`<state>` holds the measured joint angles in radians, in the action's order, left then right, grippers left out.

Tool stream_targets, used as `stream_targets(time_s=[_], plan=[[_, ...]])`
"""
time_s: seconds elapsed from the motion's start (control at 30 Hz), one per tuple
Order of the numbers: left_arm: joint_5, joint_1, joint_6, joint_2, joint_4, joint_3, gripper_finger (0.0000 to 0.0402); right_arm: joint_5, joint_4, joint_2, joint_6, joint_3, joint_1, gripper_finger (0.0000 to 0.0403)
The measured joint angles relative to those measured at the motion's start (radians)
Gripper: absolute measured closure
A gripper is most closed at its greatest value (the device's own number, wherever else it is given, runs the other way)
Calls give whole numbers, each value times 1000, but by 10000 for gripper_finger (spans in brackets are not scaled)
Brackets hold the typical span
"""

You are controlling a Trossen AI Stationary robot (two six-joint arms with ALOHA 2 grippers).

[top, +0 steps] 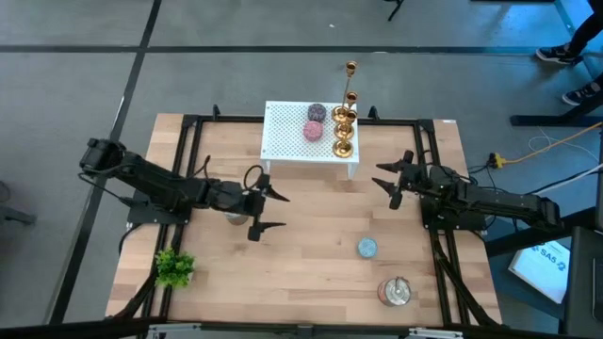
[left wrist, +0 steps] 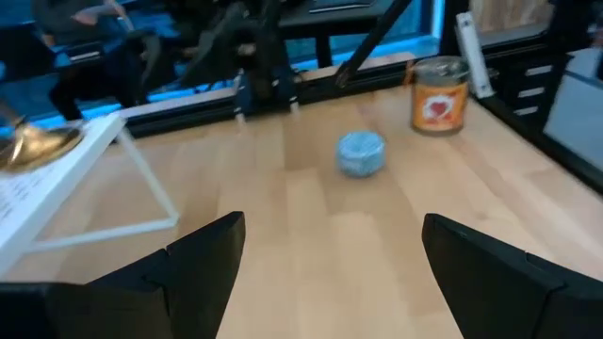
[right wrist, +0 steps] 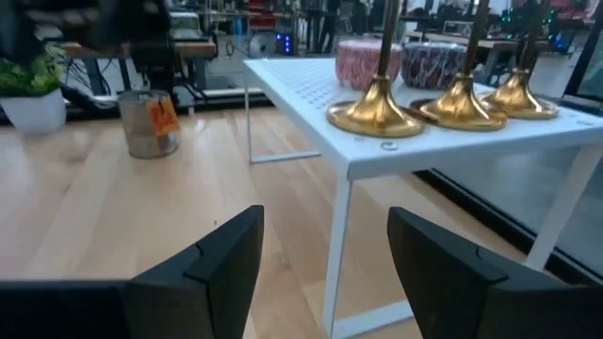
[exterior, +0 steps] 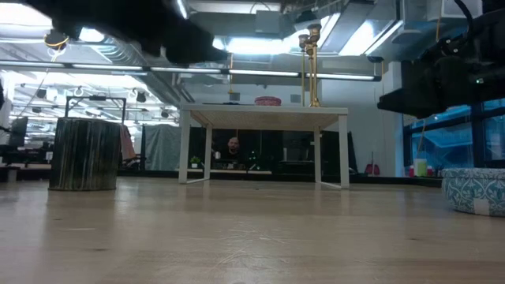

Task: Pick & Place candle stick holders
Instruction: Put the small blue scented candle on the shelf

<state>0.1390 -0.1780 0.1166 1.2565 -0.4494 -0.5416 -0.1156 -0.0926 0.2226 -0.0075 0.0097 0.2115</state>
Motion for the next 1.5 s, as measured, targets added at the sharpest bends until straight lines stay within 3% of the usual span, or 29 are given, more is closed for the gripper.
stream_targets(time_s=[0.3, 0.43, 0.83, 1.13, 1.3, 1.5], plan=[[-1, 97, -25, 1, -104, 81, 79, 46, -41, 2, -5, 6, 2, 171], [-2, 123, -34, 1, -95, 81, 79, 94, 132, 38, -26, 101, 2, 171], [-3, 155, -52, 1, -95, 81, 80, 178, 684, 384, -4, 505, 0, 171], [-3, 155, -53, 1, -100, 81, 80, 127, 690, 552, 53, 517, -12, 171], [-3, 155, -53, 1, -101, 81, 80, 128, 633, 613, 262, 557, -7, 171], [-3, 155, -53, 1, -98, 81, 80, 286, 950, 672, 486, 701, -8, 171]])
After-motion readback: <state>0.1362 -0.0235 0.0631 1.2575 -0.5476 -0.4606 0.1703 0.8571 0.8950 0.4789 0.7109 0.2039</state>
